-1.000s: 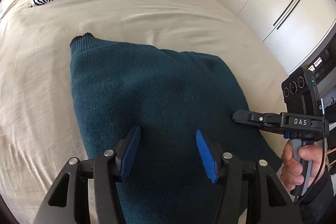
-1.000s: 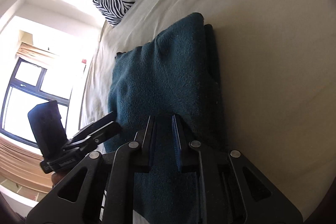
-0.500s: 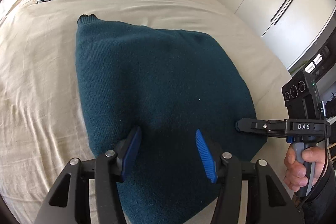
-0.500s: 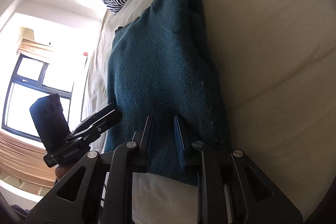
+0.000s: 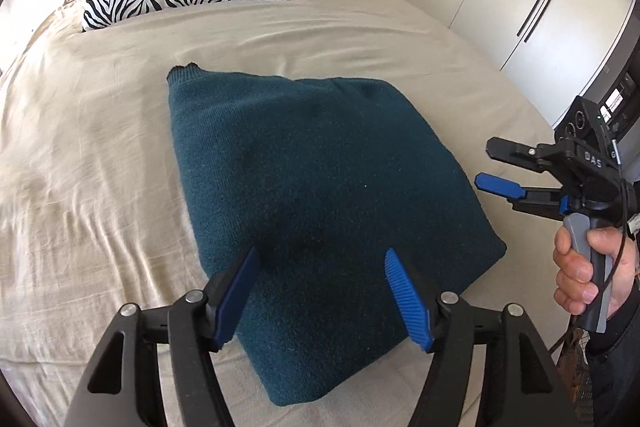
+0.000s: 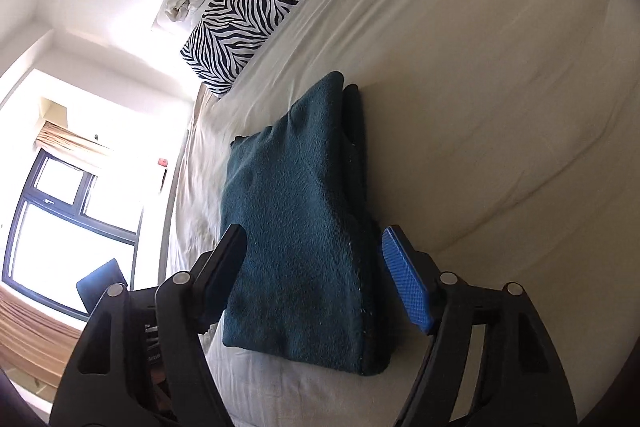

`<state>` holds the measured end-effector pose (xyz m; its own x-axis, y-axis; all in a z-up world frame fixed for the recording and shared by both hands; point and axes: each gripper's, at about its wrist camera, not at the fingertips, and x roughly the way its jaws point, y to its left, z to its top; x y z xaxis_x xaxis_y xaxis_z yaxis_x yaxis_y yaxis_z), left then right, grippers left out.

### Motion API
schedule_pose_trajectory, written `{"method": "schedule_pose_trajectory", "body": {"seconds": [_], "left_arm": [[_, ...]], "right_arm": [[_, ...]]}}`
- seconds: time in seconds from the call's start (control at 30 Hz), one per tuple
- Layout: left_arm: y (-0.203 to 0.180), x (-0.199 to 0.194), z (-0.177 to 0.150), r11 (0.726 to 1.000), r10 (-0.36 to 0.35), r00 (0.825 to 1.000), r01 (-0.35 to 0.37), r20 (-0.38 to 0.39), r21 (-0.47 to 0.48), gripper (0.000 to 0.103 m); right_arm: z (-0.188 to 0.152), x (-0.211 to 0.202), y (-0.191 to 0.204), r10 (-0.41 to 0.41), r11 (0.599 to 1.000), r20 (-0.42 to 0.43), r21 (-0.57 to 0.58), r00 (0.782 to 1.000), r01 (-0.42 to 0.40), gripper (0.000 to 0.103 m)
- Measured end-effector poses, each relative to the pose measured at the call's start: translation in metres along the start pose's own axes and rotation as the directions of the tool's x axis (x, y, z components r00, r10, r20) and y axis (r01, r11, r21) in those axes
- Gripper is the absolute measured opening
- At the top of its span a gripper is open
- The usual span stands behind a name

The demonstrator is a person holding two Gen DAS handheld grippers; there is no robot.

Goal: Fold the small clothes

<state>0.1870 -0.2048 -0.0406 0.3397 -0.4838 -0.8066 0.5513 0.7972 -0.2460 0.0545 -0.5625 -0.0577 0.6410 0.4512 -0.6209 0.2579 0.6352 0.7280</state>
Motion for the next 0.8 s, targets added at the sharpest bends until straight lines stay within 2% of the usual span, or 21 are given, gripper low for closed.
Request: {"method": "schedule_pose_trajectory", "body": {"seconds": [0.13, 0.27, 0.37, 0.47, 0.5, 0.6, 0.67, 0.7, 0.8], "left_arm": [[0.014, -0.018, 0.001, 0.998, 0.056, 0.997, -0.055, 0.060, -0.016, 0.083], [0.049, -0.012, 0.001, 0.989, 0.078, 0.995, -0.071, 0.058, -0.128, 0.087], [0.080, 0.010, 0.000, 0.967, 0.001, 1.000, 0.002, 0.011, -0.254, 0.087], [0.100, 0.033, -0.001, 0.927, -0.090, 0.995, 0.073, -0.031, -0.368, 0.087], [0.100, 0.038, 0.000, 0.922, -0.108, 0.994, 0.087, -0.035, -0.377, 0.087], [0.091, 0.050, 0.010, 0.934, -0.114, 0.993, 0.091, -0.044, -0.344, 0.088], [0.085, 0.055, 0.018, 0.933, -0.139, 0.989, 0.113, -0.053, -0.341, 0.071], [0.080, 0.058, 0.022, 0.939, -0.129, 0.989, 0.098, -0.073, -0.329, 0.068], [0.068, 0.060, 0.029, 0.960, -0.063, 0.993, 0.033, -0.099, -0.278, 0.062]], "right_arm": [[0.013, 0.029, -0.011, -0.031, 0.999, -0.039, 0.030, 0.999, 0.032, 0.070], [0.026, 0.058, -0.007, -0.025, 1.000, -0.065, 0.010, 0.998, 0.026, 0.070], [0.034, 0.070, -0.004, 0.000, 1.000, -0.094, 0.002, 0.996, 0.001, 0.069], [0.041, 0.083, -0.005, 0.024, 1.000, -0.116, 0.022, 0.993, -0.022, 0.068], [0.044, 0.087, -0.006, 0.028, 0.999, -0.118, 0.030, 0.993, -0.024, 0.066], [0.048, 0.102, -0.002, 0.015, 1.000, -0.149, 0.023, 0.989, -0.012, 0.054], [0.051, 0.114, 0.006, -0.035, 0.999, -0.167, -0.014, 0.985, 0.033, 0.044], [0.053, 0.119, 0.009, -0.061, 0.998, -0.171, -0.033, 0.983, 0.056, 0.037], [0.052, 0.122, 0.017, -0.125, 0.991, -0.167, -0.074, 0.978, 0.114, 0.029]]}}
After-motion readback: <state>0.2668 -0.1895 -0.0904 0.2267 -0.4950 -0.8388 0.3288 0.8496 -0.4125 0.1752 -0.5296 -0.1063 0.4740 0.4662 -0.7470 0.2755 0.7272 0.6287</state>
